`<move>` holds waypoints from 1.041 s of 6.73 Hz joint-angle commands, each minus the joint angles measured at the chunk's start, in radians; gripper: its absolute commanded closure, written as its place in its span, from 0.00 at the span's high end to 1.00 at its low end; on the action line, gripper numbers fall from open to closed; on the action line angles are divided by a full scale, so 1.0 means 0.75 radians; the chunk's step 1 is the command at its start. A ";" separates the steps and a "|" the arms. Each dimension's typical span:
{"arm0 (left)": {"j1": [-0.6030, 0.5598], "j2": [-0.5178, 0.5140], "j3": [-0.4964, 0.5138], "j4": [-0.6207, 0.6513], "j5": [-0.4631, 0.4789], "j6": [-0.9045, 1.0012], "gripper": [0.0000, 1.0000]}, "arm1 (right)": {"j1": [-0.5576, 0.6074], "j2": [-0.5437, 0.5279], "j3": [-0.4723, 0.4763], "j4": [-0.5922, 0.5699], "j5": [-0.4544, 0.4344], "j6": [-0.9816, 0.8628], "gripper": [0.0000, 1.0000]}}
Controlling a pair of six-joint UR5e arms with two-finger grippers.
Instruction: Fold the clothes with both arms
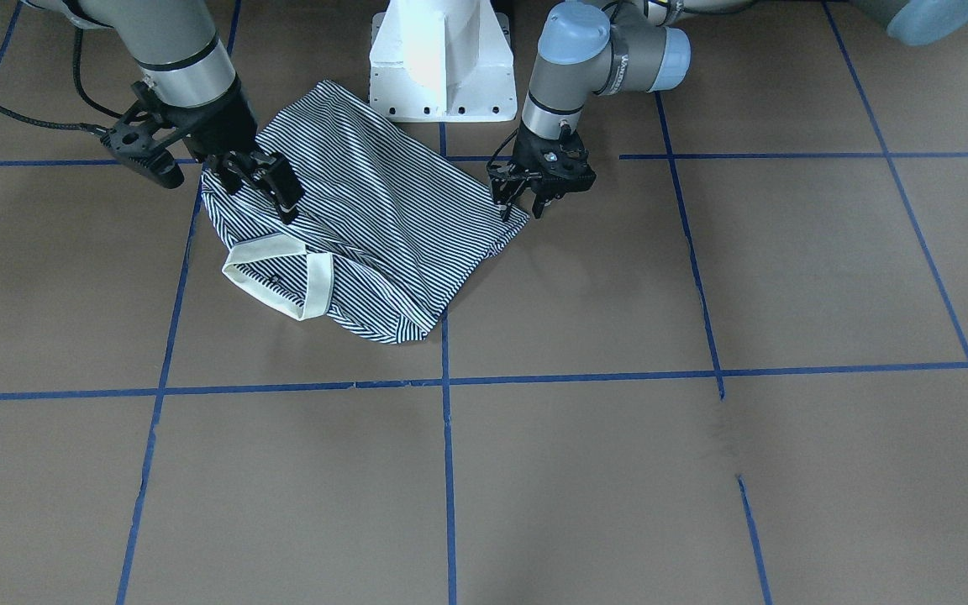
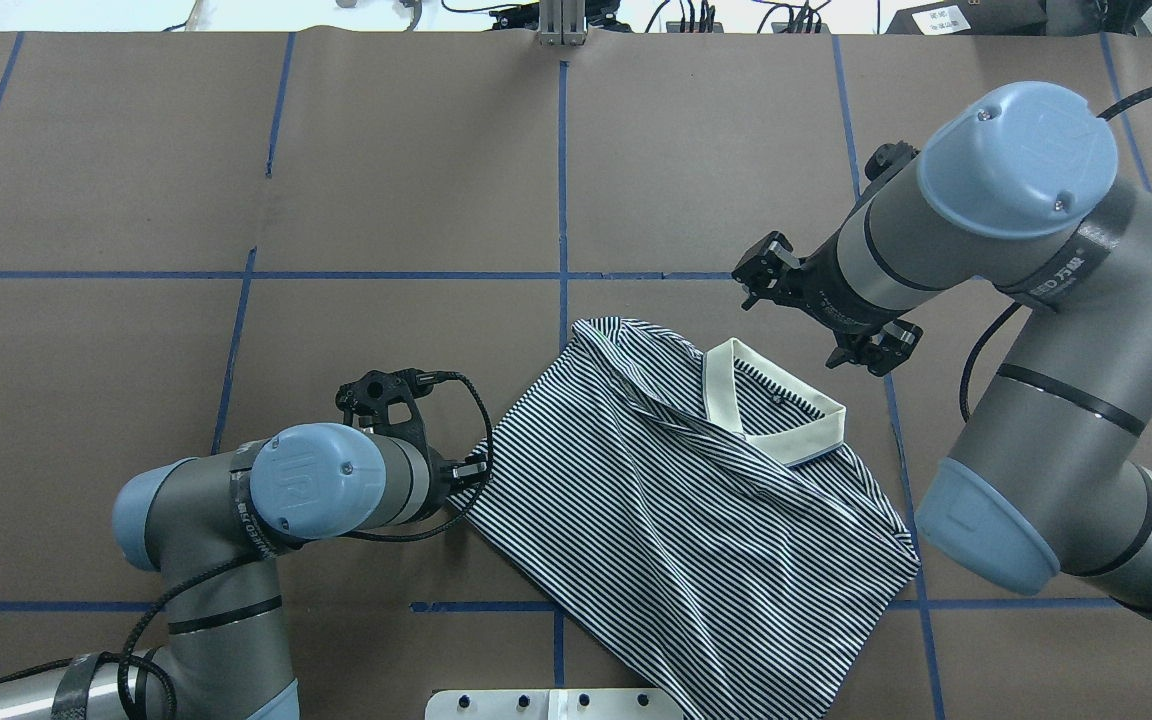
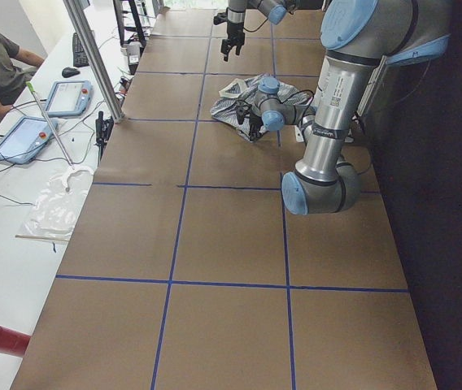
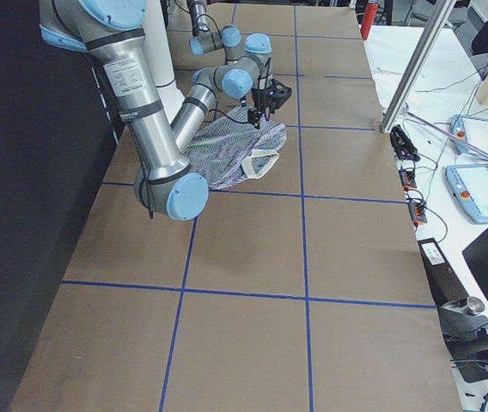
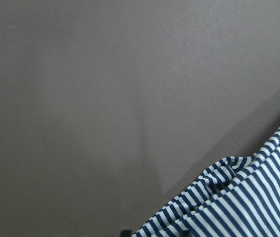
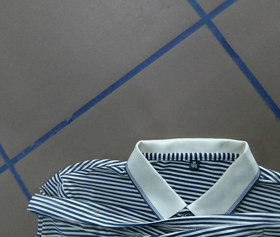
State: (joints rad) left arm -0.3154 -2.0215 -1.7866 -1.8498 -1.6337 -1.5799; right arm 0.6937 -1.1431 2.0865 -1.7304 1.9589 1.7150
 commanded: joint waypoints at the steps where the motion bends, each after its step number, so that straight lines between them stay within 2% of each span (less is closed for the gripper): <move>1: -0.001 -0.015 0.018 0.000 0.000 -0.002 0.27 | 0.002 0.002 0.002 0.000 0.000 0.000 1.00; 2: -0.003 -0.015 0.002 0.002 -0.002 0.000 0.00 | 0.002 0.002 0.004 0.000 0.002 0.000 1.00; 4: -0.037 -0.011 -0.035 0.034 -0.002 0.018 0.00 | 0.000 0.005 0.004 0.000 0.002 0.000 1.00; 5: -0.123 -0.005 -0.062 0.089 -0.008 0.160 0.00 | -0.001 0.005 0.004 0.000 0.000 0.000 1.00; 7: -0.313 -0.067 0.048 0.067 -0.004 0.239 0.00 | -0.003 0.007 0.004 0.002 -0.004 0.006 1.00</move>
State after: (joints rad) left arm -0.4758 -2.0424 -1.7967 -1.7925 -1.6373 -1.4242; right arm 0.6928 -1.1392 2.0893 -1.7300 1.9581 1.7170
